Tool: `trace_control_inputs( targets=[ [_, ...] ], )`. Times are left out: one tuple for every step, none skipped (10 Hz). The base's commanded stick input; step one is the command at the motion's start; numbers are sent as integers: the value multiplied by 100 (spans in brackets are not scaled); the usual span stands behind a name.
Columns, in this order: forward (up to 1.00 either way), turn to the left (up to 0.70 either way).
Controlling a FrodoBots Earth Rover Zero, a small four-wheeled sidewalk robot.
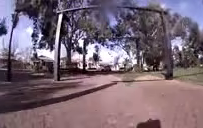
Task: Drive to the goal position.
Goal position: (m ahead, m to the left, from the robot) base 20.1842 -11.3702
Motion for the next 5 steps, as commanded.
trace_control_inputs(
  targets=[
    [100, 0],
    [100, 0],
    [100, 0],
    [100, 0],
    [100, 0]
  ],
)
